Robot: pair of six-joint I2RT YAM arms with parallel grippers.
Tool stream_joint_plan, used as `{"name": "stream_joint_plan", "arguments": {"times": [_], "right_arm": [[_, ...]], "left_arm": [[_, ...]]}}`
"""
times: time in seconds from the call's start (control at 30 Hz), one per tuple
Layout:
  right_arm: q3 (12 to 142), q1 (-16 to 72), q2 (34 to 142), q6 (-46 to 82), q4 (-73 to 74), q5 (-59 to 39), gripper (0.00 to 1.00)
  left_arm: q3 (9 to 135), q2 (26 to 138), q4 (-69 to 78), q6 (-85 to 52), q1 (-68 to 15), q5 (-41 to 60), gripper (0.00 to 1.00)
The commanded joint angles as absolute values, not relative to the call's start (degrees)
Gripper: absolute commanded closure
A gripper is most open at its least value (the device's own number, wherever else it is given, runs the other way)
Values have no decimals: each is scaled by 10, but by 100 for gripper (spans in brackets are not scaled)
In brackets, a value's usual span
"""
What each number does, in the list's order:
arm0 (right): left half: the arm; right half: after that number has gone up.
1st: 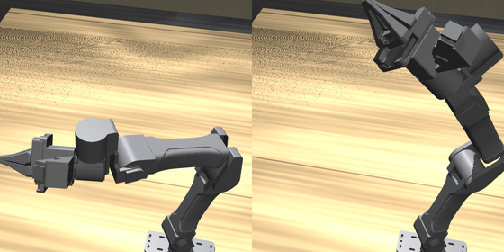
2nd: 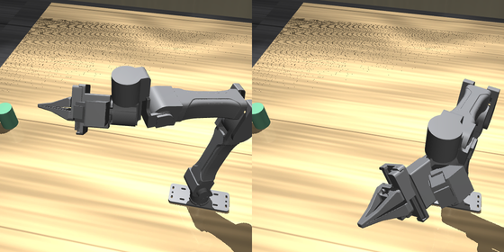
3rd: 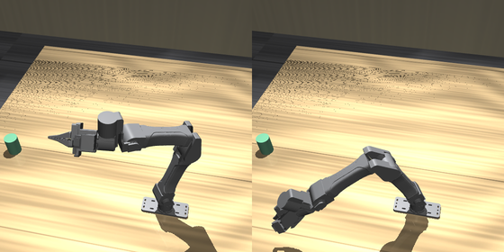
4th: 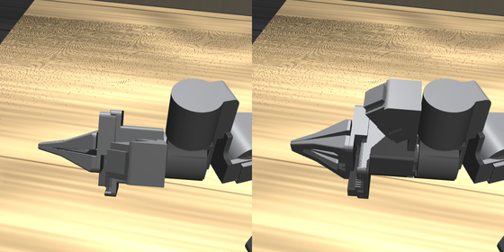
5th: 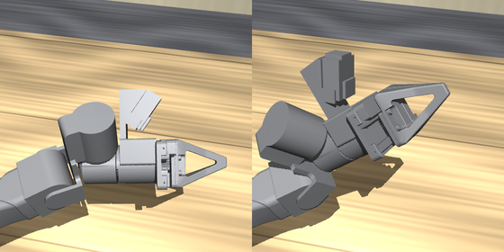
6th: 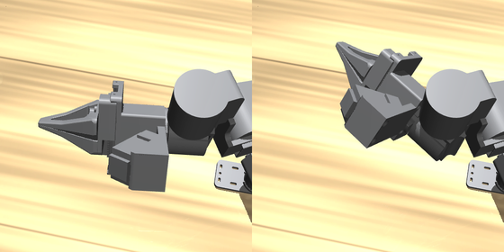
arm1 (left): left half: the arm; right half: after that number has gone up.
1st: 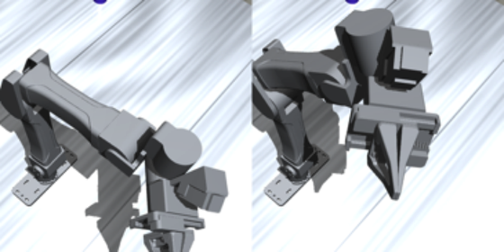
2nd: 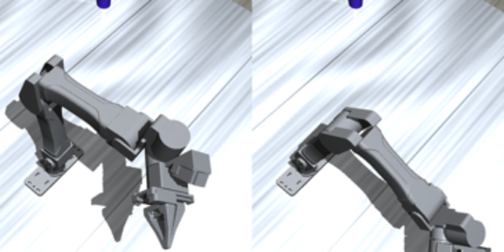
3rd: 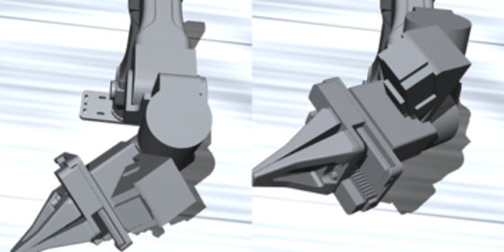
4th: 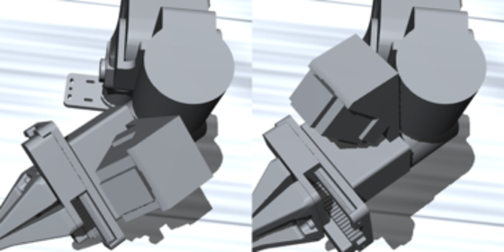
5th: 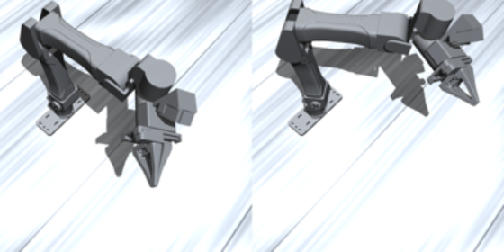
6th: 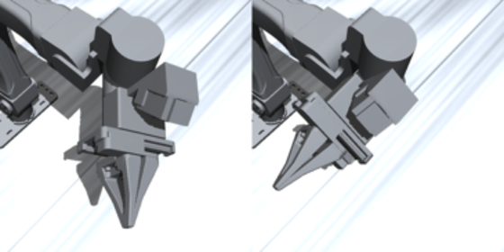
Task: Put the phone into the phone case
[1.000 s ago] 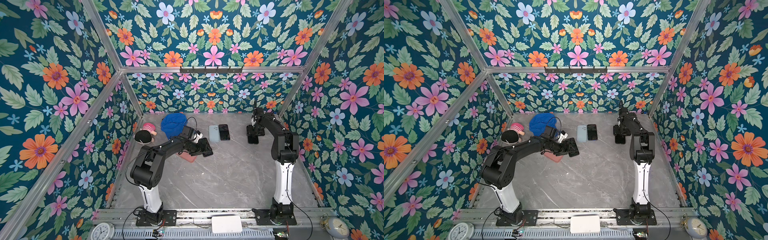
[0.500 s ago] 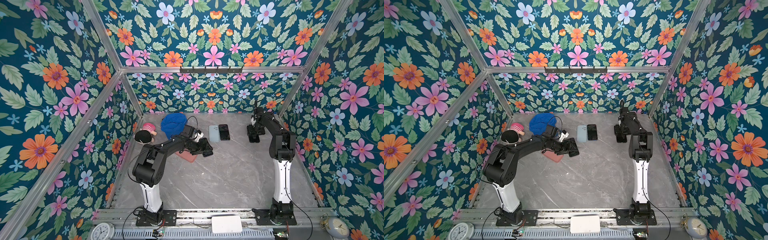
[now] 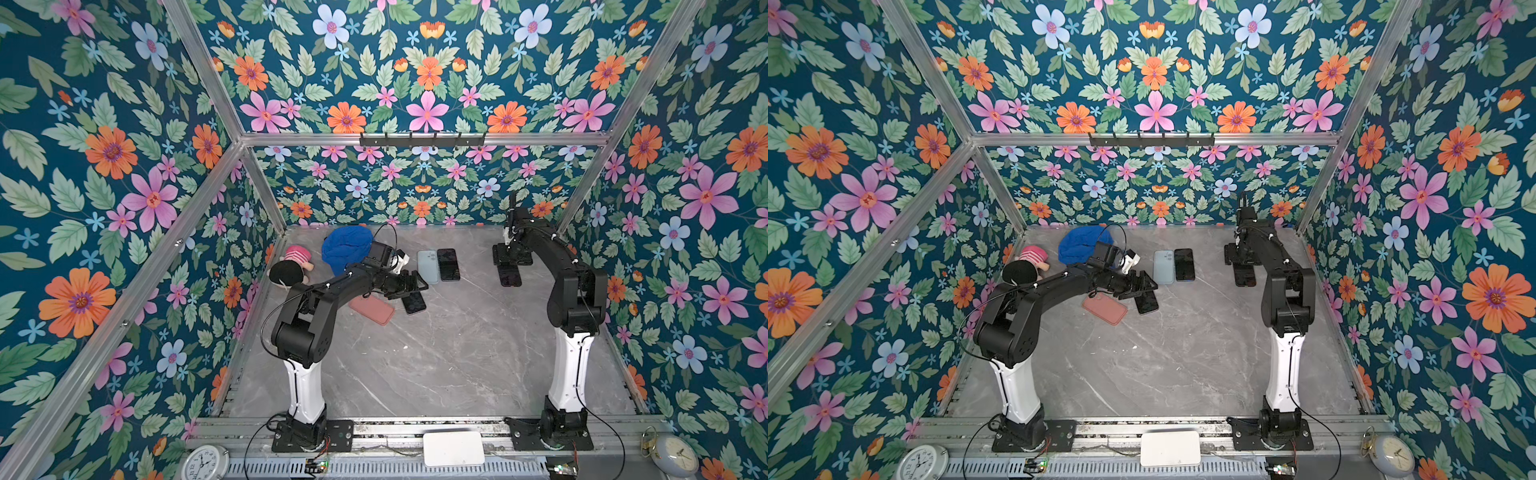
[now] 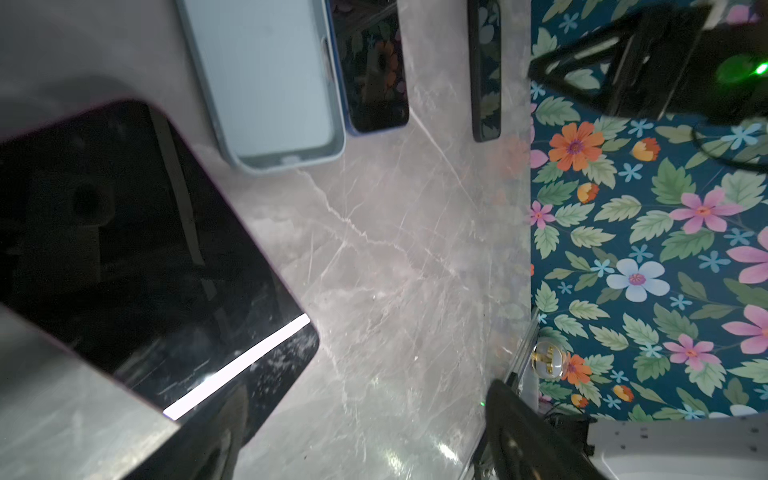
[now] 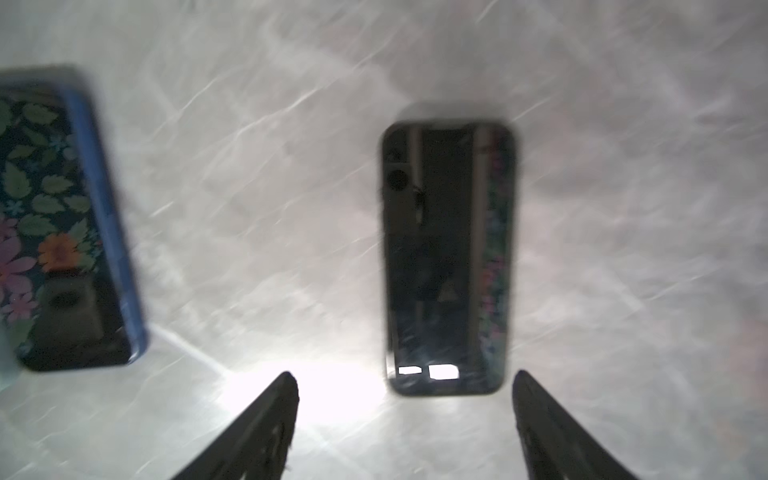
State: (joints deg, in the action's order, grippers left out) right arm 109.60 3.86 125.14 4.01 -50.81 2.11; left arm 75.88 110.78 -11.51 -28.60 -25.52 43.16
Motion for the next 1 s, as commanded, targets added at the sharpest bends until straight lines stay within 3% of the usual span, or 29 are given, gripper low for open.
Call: {"name": "stream_joint_plan", "arguments": {"times": [0.0,0.17,0.37,0.97], "right_arm": [[1071,44,1236,78,-496,31,19],[1022,110,1199,121,-458,14,20],[1043,186,1238,141,-433,17,22],[1226,220,1386,143,-478,17,18]], "left_arm": [[776,1118,-98,-296,-254,419,9],[790,1134,-102,-296,-247,421,11],[811,1144,-119,-296,-238,402,16],[845,1171,-161,-277,-224,378,17]]}}
